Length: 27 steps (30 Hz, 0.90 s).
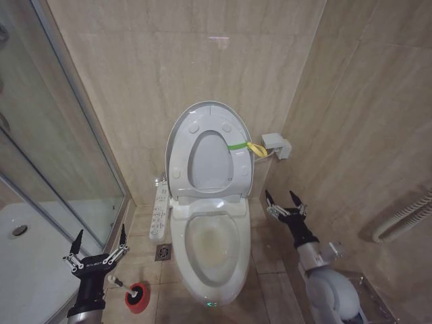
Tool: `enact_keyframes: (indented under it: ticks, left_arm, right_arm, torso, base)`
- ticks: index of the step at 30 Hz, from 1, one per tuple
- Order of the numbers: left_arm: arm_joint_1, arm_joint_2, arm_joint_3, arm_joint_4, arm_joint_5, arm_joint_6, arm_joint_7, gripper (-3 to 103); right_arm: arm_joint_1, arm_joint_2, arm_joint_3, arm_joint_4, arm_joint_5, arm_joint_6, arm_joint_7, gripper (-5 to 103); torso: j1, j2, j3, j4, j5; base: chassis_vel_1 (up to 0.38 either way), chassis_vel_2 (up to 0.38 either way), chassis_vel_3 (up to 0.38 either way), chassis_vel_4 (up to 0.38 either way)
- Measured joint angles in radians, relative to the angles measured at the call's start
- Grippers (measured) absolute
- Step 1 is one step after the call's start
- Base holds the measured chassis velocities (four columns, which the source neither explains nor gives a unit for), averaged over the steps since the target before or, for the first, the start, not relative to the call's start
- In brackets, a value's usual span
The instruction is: Open the toilet lid, clean the toilet bowl with a toilet brush, close the toilet lid, and flush.
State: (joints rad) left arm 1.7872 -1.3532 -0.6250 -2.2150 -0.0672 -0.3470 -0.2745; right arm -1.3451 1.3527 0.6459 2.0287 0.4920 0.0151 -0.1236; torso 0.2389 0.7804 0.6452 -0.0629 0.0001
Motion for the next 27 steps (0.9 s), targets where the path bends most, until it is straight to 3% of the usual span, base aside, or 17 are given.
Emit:
enact_keyframes:
  ticks: [6,27]
  left_arm:
    - [0.0,0.0,0.0,0.0,0.0,0.0,0.0,100]
    - [0.0,0.0,0.0,0.0,0.0,0.0,0.0,100]
  right_arm:
    - [0.113,-0.036,-0.03,-0.095,0.012,0.01,0.007,100]
    - [0.445,-0.046,-0.109,-0.359,0.042,0.016,0.027,100]
  torso:
    - [0.0,0.0,0.0,0.0,0.0]
    - [0.0,0.0,0.0,-0.0001,0.0]
  base:
    - [0.0,0.0,0.0,0.0]
    - [0.0,0.0,0.0,0.0]
